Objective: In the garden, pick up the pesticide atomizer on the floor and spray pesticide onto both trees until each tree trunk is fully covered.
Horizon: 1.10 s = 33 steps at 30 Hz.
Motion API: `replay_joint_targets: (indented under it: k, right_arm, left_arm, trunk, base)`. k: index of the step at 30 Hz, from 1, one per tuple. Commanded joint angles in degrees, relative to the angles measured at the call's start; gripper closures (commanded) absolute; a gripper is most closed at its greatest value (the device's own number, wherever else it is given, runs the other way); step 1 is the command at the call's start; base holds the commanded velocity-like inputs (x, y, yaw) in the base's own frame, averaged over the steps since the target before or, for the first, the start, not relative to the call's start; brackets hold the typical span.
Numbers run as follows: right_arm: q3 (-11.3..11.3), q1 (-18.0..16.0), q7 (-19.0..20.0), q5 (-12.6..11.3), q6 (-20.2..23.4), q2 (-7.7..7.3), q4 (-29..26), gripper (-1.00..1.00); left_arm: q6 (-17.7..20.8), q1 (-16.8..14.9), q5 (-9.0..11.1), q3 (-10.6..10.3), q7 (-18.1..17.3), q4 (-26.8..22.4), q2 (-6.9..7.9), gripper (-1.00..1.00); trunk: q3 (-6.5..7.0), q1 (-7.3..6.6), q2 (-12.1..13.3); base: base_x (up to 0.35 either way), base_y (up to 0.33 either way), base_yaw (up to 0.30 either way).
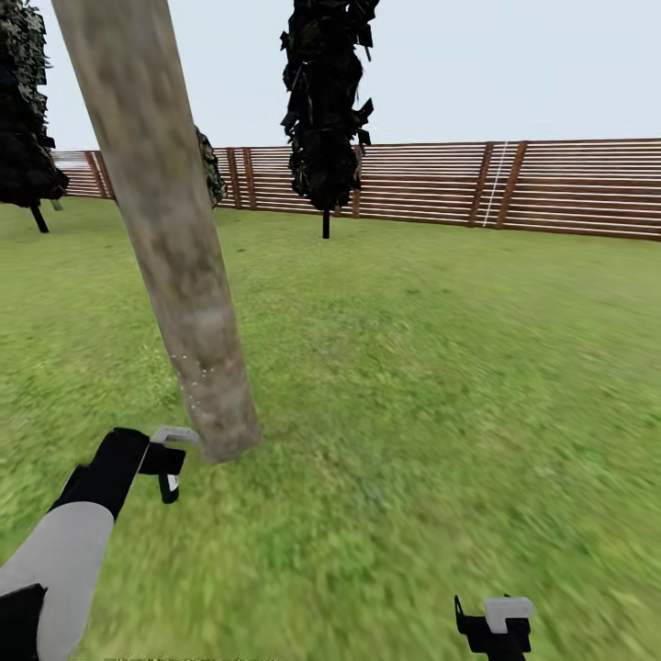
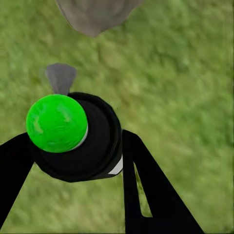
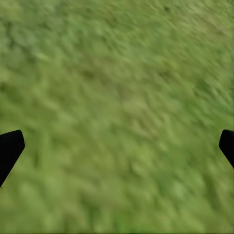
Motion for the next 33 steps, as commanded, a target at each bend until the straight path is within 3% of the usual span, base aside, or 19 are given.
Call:
replay_joint_targets:
  k: [1, 4, 7, 10, 13, 17, 19, 25, 28, 31, 33]
  right_arm:
    - [0.00, 0.00, 0.00, 0.01, 0.01, 0.00, 0.00, -1.00]
    - [0.01, 0.00, 0.00, 0.01, 0.01, 0.04, 0.00, -1.00]
    - [0.01, 0.00, 0.00, 0.01, 0.01, 0.03, 0.00, -1.00]
    - [0.00, 0.00, 0.00, 0.01, 0.01, 0.03, 0.00, -1.00]
    - [0.01, 0.00, 0.00, 0.01, 0.01, 0.01, 0.00, -1.00]
    - [-0.04, 0.00, 0.00, 0.03, 0.01, -0.08, 0.00, -1.00]
    - [-0.05, 0.00, 0.00, 0.01, 0.01, -0.08, 0.00, -1.00]
    - [-0.02, 0.00, 0.01, 0.07, 0.01, -0.09, 0.00, -1.00]
    - [-0.01, 0.00, 0.00, 0.06, 0.01, -0.09, 0.00, -1.00]
    - [0.01, 0.00, 0.00, 0.01, 0.01, 0.03, 0.00, -1.00]
    - [0.01, 0.00, 0.00, 0.01, 0.01, 0.07, 0.00, -1.00]
  left_arm:
    - [-0.23, -0.01, -0.74, 0.15, 0.04, -0.10, -1.01, 1.00]
    - [-0.26, -0.01, -0.70, 0.56, 0.32, -0.33, -1.79, 1.00]
    - [-0.27, 0.02, -0.69, 0.89, 0.44, -0.54, -0.86, 1.00]
    - [-0.40, 0.07, -0.54, 5.15, 0.41, -0.60, 1.59, 1.00]
    - [-0.48, 0.08, -0.54, 5.85, 0.39, -0.58, 1.56, 1.00]
    - [-0.53, 0.08, -0.66, 6.11, 0.44, -0.21, -0.49, 1.00]
    - [-0.53, 0.08, -0.85, 6.10, 0.46, -0.15, -2.24, 1.00]
    - [-0.53, 0.14, -0.91, 6.08, 0.40, 0.17, -4.77, 1.00]
    - [-0.53, 0.46, -1.13, 6.28, 0.38, 0.20, -4.35, 1.00]
    - [-1.06, 2.54, -1.12, 6.13, 0.38, -0.34, -1.77, 1.00]
    - [-3.31, 2.88, -1.23, 6.02, 0.34, -0.01, -1.27, 1.00]
  trunk:
    - [0.00, 0.00, 0.00]
    - [0.00, 0.00, 0.00]
    - [0.00, 0.00, 0.00]
    - [0.00, 0.00, 0.00]
    - [0.00, 0.00, 0.00]
    - [0.00, 0.00, 0.00]
    - [0.00, 0.00, 0.00]
    - [0.00, 0.00, 0.00]
    - [0.00, 0.00, 0.00]
    - [0.00, 0.00, 0.00]
    - [0.00, 0.00, 0.00]
  base:
    - [0.000, 0.000, 0.232]
    - [0.000, 0.000, 0.259]
    - [0.022, 0.000, 0.155]
    - [0.255, 0.000, 0.026]
    - [0.324, 0.000, 0.004]
    - [0.285, -0.120, 0.000]
    - [0.177, -0.204, 0.000]
    - [0.025, -0.109, 0.000]
    - [0.001, -0.006, 0.000]
    - [0.000, 0.000, 0.000]
    - [0.000, 0.000, 0.022]
